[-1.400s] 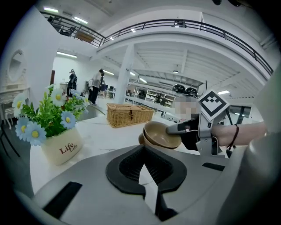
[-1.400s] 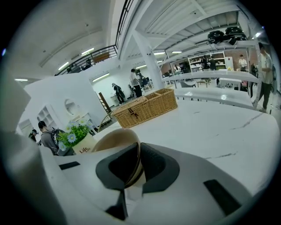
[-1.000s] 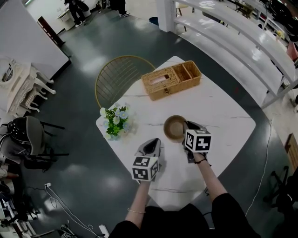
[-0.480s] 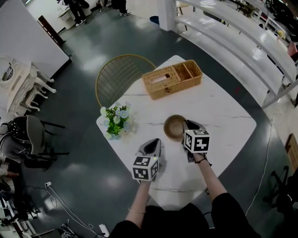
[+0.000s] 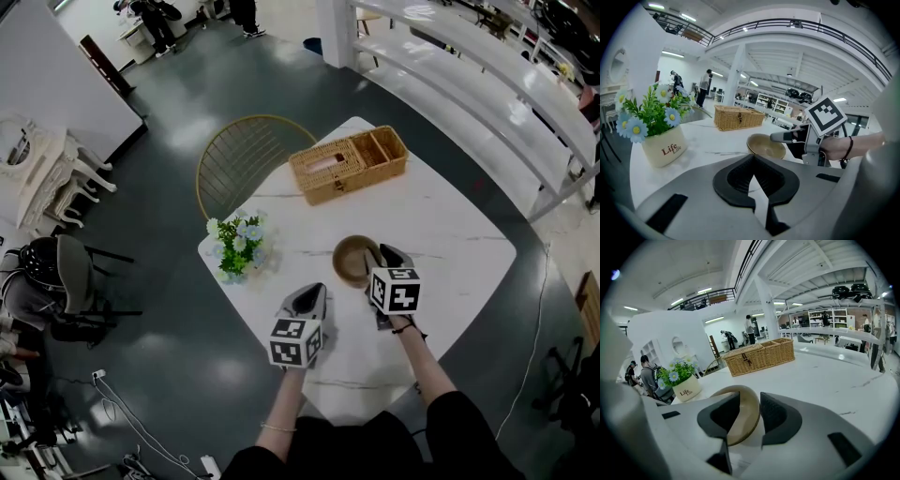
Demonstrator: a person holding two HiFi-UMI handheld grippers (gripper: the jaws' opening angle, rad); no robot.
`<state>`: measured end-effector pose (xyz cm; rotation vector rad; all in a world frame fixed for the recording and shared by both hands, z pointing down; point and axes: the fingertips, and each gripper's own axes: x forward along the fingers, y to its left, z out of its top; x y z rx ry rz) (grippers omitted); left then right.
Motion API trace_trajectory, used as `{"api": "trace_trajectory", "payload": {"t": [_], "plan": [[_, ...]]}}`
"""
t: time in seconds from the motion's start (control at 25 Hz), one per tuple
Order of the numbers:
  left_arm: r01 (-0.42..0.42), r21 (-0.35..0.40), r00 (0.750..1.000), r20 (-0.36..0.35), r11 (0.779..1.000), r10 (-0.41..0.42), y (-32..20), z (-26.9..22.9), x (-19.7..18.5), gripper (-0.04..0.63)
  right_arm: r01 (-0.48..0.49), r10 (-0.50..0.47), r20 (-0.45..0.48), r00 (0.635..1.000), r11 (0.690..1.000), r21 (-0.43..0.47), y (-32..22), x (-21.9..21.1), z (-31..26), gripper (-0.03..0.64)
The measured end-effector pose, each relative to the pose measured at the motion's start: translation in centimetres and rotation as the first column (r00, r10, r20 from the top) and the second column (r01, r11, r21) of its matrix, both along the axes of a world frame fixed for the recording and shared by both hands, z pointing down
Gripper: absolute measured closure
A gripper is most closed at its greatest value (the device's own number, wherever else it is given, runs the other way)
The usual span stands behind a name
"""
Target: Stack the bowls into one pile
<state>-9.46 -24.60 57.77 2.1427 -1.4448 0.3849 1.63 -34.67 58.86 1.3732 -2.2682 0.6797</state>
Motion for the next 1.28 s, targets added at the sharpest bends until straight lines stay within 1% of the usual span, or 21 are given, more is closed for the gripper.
{"api": "trace_trajectory", "payload": {"t": [0.24,0.32,0.4,0.68,0.88,1.04,1.28], "plan": [[0.004,0.016,1.0,-0.002,1.0,-0.004,0.5,-0.6,-0.3,0.581,0.001,-0.002,0.015,1.0,0.999,0.047,0.4,0.2,-1.4,0.517],[0.011,0.027,1.0,-0.008,1.0,-0.011,0.7,-1.1,-0.4,0.58,0.014,-0.015,0.015,1.0,0.998,0.061,0.8,0.3,-2.0,0.556],[0.018,0.047,1.0,-0.016,0.999,-0.017,0.9,-2.0,-0.5,0.58,0.031,-0.032,0.016,0.999,0.997,0.076,1.5,0.5,-2.7,0.58],[0.028,0.139,0.999,-0.029,0.99,-0.024,2.0,-5.8,-0.6,0.58,0.096,-0.115,0.116,0.987,0.983,0.154,5.1,1.3,-6.0,0.6],[0.012,0.224,1.0,-0.027,0.975,-0.006,3.4,-8.9,-0.6,0.58,0.092,-0.133,0.175,0.976,0.971,0.221,8.1,2.9,-9.1,0.601],[0.006,0.277,0.999,-0.041,0.961,0.005,4.8,-11.7,-0.7,0.58,0.079,-0.141,0.221,0.965,0.96,0.268,10.2,4.0,-12.0,0.601],[0.005,0.352,0.999,-0.044,0.936,0.012,6.3,-14.9,-0.7,0.58,0.068,-0.155,0.235,0.959,0.937,0.342,12.4,5.1,-15.7,0.603]]}}
